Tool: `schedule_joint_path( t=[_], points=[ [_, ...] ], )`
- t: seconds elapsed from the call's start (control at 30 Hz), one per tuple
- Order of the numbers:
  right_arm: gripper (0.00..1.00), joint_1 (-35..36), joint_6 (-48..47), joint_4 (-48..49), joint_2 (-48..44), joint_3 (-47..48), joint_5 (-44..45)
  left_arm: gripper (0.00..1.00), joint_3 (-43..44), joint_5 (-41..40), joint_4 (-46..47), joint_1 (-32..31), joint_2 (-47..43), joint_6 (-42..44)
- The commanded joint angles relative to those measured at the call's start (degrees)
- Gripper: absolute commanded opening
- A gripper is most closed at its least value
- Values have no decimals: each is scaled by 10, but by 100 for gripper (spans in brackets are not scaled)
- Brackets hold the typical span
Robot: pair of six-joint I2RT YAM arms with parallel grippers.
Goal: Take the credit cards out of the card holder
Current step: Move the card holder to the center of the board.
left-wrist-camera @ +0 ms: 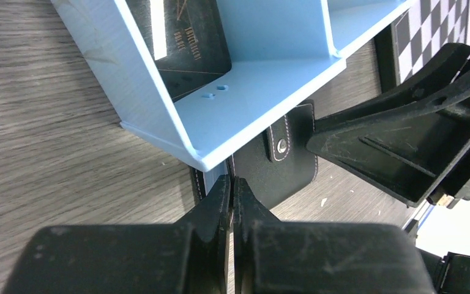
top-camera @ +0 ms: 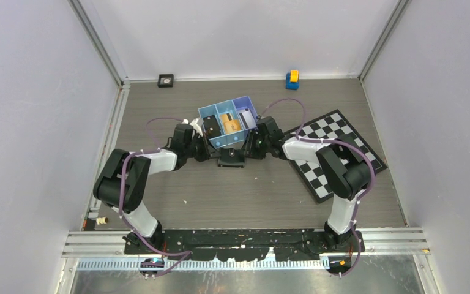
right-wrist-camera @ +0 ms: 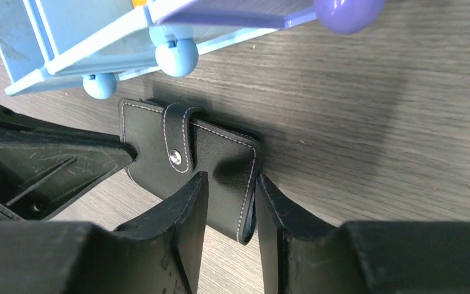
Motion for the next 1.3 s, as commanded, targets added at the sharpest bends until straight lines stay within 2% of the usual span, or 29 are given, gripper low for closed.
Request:
schedule_joint_path(
  t=[0.0,0.17,0.3,0.47,0.57,0.7,0.93,1.07,1.2,1.27],
  points=[
    [37,18,11,16,5,3,-24,0,23,15,-15,-2,14,20],
    [26,45,22,30,-1,-12,-33,0,37,32,-15,-1,35,20],
    [20,80,14,26,-26,-26,-2,0,38,34,-17,-2,36,21],
    [18,126,-11,4,-48,-29,39,2,41,33,-22,-7,32,28],
    [18,144,-41,-41,-69,-14,78,4,47,20,-44,-11,26,39],
    [37,159,-62,-76,-104,-13,150,11,43,-13,-74,-11,-5,49],
    [45,159,-88,-110,-182,-12,268,30,-5,-78,-83,-11,-113,54],
    [54,159,-95,-125,-224,-1,313,39,-36,-111,-85,-11,-197,54],
    [63,159,-98,-122,-240,4,384,52,-70,-175,-97,-11,-277,58],
    [67,159,-94,-91,-243,-8,432,68,-88,-206,-108,-11,-318,51]
  ],
)
